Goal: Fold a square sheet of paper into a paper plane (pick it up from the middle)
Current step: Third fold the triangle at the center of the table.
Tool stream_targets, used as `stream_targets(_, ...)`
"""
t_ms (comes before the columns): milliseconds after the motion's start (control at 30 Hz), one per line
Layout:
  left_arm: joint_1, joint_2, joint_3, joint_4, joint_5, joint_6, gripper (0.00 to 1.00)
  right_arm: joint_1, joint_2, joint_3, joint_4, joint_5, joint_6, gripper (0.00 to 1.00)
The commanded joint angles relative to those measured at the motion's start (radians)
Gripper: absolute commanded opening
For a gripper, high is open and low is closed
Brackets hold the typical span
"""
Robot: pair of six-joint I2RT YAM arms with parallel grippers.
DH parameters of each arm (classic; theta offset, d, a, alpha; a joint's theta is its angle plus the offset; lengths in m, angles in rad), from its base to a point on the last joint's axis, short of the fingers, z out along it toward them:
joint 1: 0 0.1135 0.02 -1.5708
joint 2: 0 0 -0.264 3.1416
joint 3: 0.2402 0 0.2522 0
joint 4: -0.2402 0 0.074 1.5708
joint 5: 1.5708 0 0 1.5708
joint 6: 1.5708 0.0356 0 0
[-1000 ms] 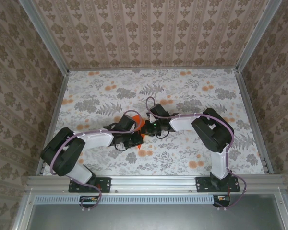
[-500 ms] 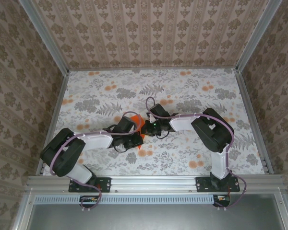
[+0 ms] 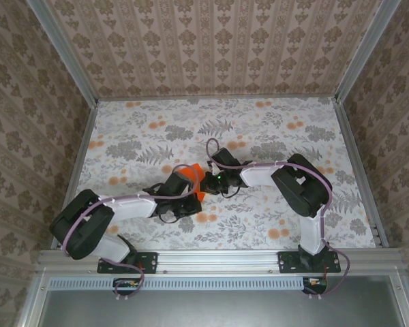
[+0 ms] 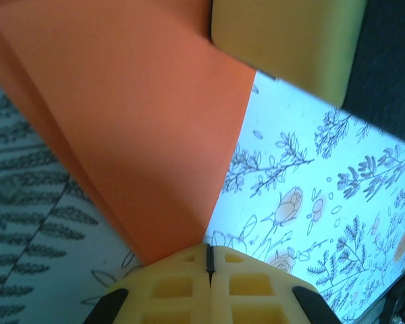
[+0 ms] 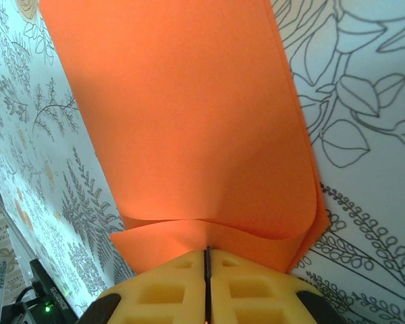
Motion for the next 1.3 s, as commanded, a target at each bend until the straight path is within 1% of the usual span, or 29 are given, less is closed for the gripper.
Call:
stream_targets(0,-0.013,-0.032,-0.035,-0.102,-0.017,-0.015,0.02,-0.001,0.035,0.009,-0.057,0.053,0.0,0.09)
stream_targets(133,-0.014,-0.073,-0.039,-0.143,-0.036,-0.005,0.0,-0.002,0.028,-0.005,-0.06,0.068,0.012,0.09)
stream_targets(267,-0.012,-0.145,-0.015,-0.185,-0.075,0.026,0.0,0.0,-0.004,-0.046,-0.041,0.094,0.059,0.09)
stream_targets(400,-0.01,-0.19,0.013,-0.184,-0.115,0.035,0.0,0.021,-0.065,-0.098,-0.033,0.179,0.129,0.09)
stream_targets(500,-0.01,-0.169,0.025,-0.132,-0.123,0.022,0.0,0.031,-0.102,-0.117,-0.031,0.226,0.172,0.09)
stream_targets(567,-0.009,-0.132,0.032,-0.092,-0.112,0.011,0.0,0.034,-0.112,-0.124,-0.015,0.235,0.195,0.09)
stream_targets(733,-0.012,-0.042,0.056,-0.012,-0.08,-0.001,0.0,0.038,-0.098,-0.111,0.013,0.201,0.207,0.09)
stream_targets(800,-0.011,-0.023,0.064,-0.007,-0.075,-0.001,0.0,0.038,-0.095,-0.11,0.016,0.193,0.209,0.09)
stream_targets(900,-0.013,-0.005,0.061,0.002,-0.071,-0.004,0.0,0.039,-0.096,-0.109,0.026,0.183,0.202,0.09)
stream_targets(1000,-0.012,0.007,0.062,-0.034,-0.084,-0.004,0.0,0.038,-0.106,-0.108,0.037,0.167,0.177,0.09)
stream_targets(1167,-0.011,0.036,0.054,-0.099,-0.106,-0.004,0.0,0.027,-0.156,-0.12,0.088,0.116,0.068,0.08)
stream_targets(1267,-0.009,0.053,0.051,-0.118,-0.105,-0.001,0.0,0.025,-0.185,-0.121,0.065,0.105,-0.009,0.08)
